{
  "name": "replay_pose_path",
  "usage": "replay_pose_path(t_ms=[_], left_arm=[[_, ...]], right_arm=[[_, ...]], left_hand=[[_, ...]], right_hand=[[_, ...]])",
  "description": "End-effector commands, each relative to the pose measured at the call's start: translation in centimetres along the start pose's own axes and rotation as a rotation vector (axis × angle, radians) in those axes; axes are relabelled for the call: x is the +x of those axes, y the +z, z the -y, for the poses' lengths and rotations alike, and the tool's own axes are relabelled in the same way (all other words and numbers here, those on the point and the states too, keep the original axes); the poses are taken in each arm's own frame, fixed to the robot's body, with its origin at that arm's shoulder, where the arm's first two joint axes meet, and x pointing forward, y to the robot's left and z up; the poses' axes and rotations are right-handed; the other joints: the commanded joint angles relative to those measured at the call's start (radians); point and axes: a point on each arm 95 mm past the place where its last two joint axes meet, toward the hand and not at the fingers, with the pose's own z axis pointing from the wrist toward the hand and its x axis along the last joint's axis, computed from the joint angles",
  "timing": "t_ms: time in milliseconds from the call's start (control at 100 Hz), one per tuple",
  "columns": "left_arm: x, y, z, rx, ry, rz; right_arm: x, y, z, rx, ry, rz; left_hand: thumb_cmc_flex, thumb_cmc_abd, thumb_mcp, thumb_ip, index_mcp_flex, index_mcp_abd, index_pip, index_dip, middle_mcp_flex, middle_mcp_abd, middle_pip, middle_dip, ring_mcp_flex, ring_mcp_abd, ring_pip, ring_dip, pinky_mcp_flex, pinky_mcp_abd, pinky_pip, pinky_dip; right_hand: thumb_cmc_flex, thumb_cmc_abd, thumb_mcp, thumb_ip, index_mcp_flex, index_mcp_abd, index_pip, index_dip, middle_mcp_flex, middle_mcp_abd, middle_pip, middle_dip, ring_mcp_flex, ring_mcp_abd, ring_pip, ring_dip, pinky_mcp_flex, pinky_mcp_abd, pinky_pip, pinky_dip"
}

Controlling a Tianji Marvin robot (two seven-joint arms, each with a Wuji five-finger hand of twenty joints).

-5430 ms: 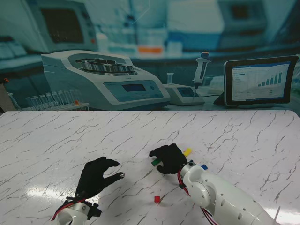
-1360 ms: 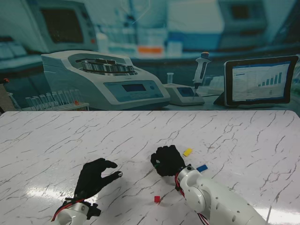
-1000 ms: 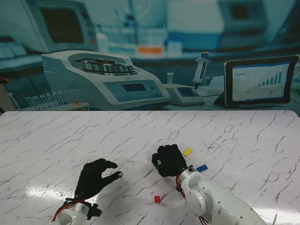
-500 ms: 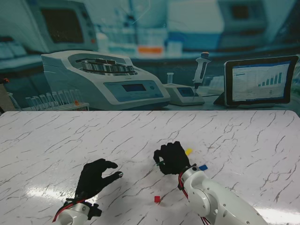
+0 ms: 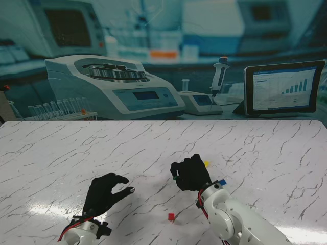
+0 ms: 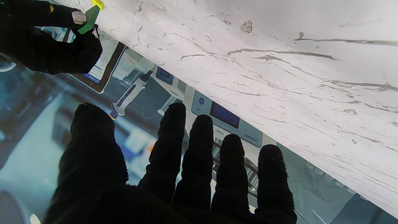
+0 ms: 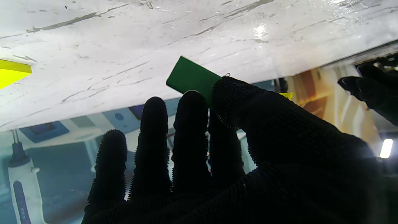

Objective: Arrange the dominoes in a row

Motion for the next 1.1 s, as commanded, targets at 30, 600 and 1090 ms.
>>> replay_pose_path(t_ms=[30, 600, 1090], left_arm=[[0.4, -0.1, -0.4, -0.013, -0.015, -0.026], [0.5, 0.0, -0.4, -0.009, -0.001, -0.041], [0.5, -0.2, -0.2, -0.011, 0.013, -0.052]], right_arm=[[0.7, -0.4, 0.2, -0.007, 0.034, -0.008], [1.4, -1.9, 0.0, -0.016, 0.113, -0.039], [1.8, -4.3, 1.0, 0.02, 0.146, -0.091]], left_hand=[[0.021, 0.033, -0.022, -0.017, 0.014, -0.021, 0.009, 0.012, 0.014, -0.013, 0.017, 0.017, 0.023, -0.005, 0.01, 0.014, -0.008, 0.013, 0.033, 0.02], [0.019, 0.032, -0.022, -0.017, 0.014, -0.025, 0.015, 0.012, 0.015, -0.016, 0.019, 0.017, 0.023, -0.009, 0.009, 0.014, -0.008, 0.013, 0.032, 0.02], [0.02, 0.03, -0.022, -0.017, 0.013, -0.024, 0.015, 0.01, 0.016, -0.015, 0.019, 0.017, 0.023, -0.008, 0.009, 0.014, -0.008, 0.006, 0.028, 0.018]], right_hand=[[-0.033, 0.035, 0.007, -0.01, -0.015, 0.045, 0.078, 0.015, 0.054, -0.033, -0.015, -0.09, 0.029, -0.006, -0.06, -0.045, -0.017, -0.018, 0.018, -0.017], [-0.083, 0.02, 0.053, 0.089, -0.02, 0.121, 0.172, -0.008, 0.077, -0.016, -0.026, -0.272, 0.055, 0.006, -0.089, -0.077, 0.006, -0.012, 0.041, -0.018], [-0.052, 0.019, 0.021, 0.047, -0.025, 0.128, 0.171, -0.052, 0.079, -0.003, -0.066, -0.305, 0.069, -0.014, -0.081, -0.079, 0.022, -0.023, 0.039, -0.017]])
